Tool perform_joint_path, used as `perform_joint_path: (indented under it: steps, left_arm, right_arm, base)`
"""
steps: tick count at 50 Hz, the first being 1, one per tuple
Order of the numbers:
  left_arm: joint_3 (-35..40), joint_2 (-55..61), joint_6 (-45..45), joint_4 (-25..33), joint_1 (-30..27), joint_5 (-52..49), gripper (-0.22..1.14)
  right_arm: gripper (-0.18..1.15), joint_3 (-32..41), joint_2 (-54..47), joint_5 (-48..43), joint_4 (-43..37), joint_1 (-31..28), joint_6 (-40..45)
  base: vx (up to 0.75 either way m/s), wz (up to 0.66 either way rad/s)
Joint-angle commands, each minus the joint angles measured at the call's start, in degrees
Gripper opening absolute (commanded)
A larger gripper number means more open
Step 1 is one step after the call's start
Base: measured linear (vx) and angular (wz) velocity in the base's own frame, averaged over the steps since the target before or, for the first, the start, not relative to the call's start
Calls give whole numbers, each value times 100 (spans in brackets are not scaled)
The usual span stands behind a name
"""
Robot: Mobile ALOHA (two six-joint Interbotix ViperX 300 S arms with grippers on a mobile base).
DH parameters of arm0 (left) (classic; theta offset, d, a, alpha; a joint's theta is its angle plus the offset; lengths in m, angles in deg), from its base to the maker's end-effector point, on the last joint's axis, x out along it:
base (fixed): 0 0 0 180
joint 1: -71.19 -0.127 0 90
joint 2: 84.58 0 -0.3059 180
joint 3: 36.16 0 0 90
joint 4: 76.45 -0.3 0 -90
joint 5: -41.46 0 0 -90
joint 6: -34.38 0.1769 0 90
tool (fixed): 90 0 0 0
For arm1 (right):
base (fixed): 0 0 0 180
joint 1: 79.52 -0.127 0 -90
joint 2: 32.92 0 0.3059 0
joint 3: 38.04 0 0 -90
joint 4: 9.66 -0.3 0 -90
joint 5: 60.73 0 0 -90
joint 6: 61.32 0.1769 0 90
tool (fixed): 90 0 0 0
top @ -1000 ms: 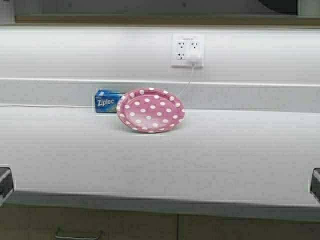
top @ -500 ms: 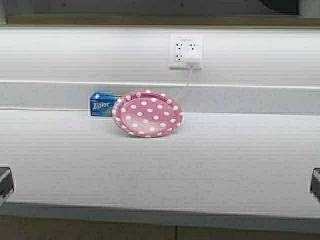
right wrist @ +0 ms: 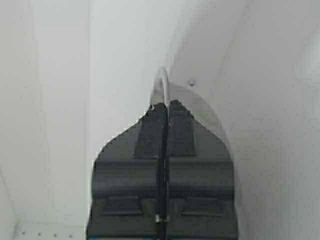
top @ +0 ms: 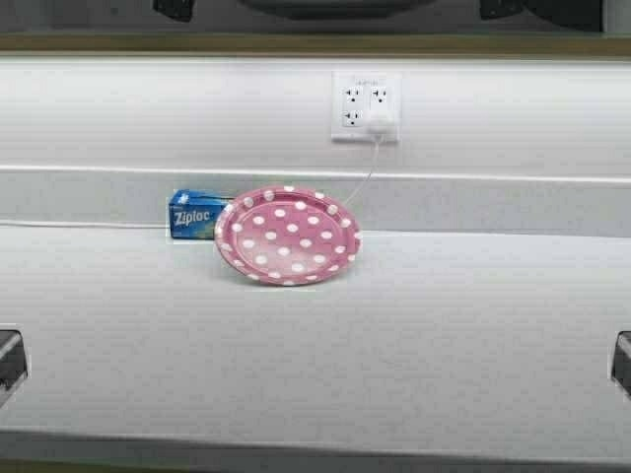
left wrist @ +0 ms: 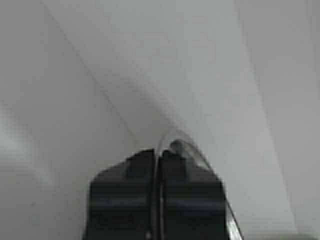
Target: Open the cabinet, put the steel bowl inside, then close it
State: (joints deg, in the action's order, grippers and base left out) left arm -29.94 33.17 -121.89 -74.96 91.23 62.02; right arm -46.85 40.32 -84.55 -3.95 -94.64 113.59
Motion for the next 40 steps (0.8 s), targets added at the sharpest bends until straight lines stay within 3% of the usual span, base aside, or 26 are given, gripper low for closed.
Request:
perform_joint_path:
  steps: [1, 15, 20, 24, 32, 35, 40]
  left_arm:
    - [26, -149, -26, 53, 439, 88, 3]
    - [-18, -123, -9, 62, 439, 88, 3]
    - [0, -105, -9, 185, 439, 132, 9]
    - [-26, -105, 9, 404, 431, 290, 24]
    - [-62, -88, 44, 905, 431, 958, 71]
    - [-97, -79, 70, 993, 404, 1107, 88]
    - [-123, -70, 88, 1046, 369, 1151, 94]
  right_arm:
    - [7, 18, 114, -88, 79, -114, -62]
    - [8, -18, 79, -88, 79, -114, -62]
    - [16, -44, 79, -88, 53, -114, -70]
    - [39, -18, 79, -88, 44, -105, -97]
    - [87, -44, 132, -114, -105, 26, -105]
    - [94, -62, 141, -123, -211, 88, -132]
    - [94, -97, 141, -114, -246, 193, -202]
  base:
    - [7, 2]
    - [5, 2]
    - [3, 1]
    - [2, 1]
    - [2, 1]
    - [1, 0]
    - [1, 1]
